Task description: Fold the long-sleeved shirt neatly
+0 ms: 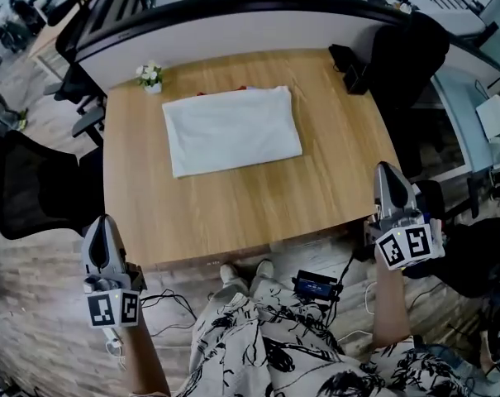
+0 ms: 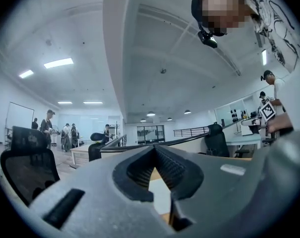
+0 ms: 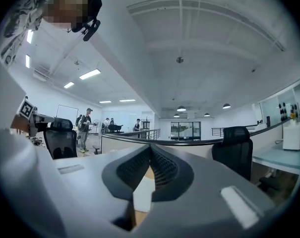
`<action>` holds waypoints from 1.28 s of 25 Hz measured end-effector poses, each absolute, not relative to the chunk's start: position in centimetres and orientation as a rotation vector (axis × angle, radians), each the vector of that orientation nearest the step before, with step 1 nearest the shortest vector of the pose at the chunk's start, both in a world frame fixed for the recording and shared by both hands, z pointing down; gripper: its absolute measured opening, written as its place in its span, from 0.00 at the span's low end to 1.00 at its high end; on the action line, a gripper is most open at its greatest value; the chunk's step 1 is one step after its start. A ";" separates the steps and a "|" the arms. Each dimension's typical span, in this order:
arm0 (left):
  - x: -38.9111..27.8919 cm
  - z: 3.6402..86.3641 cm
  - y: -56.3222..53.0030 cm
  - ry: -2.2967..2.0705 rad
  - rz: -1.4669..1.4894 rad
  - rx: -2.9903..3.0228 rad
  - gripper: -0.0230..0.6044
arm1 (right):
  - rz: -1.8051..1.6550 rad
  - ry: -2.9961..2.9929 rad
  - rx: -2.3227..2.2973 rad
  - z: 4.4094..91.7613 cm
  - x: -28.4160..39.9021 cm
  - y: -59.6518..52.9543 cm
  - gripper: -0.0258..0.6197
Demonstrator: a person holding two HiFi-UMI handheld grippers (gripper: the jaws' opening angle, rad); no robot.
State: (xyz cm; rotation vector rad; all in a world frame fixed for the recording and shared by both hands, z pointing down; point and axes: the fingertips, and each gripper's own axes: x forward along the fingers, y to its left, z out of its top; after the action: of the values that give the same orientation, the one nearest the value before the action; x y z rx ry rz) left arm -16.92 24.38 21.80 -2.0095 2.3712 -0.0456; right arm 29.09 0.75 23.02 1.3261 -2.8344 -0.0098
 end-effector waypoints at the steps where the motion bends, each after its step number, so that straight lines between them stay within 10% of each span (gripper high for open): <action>1: -17.0 21.3 24.8 2.382 -0.037 -1.988 0.04 | -0.016 -2.852 1.338 22.3 29.2 1.2 0.03; 32: -16.8 20.2 28.5 2.436 -0.044 -1.855 0.04 | -0.101 -2.875 1.497 18.2 31.0 6.1 0.05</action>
State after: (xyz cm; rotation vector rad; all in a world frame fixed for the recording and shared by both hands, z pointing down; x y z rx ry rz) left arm -16.76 28.52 20.23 -1.8552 2.4357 -0.0443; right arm 31.05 6.09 18.23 1.4970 -2.8749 -0.1012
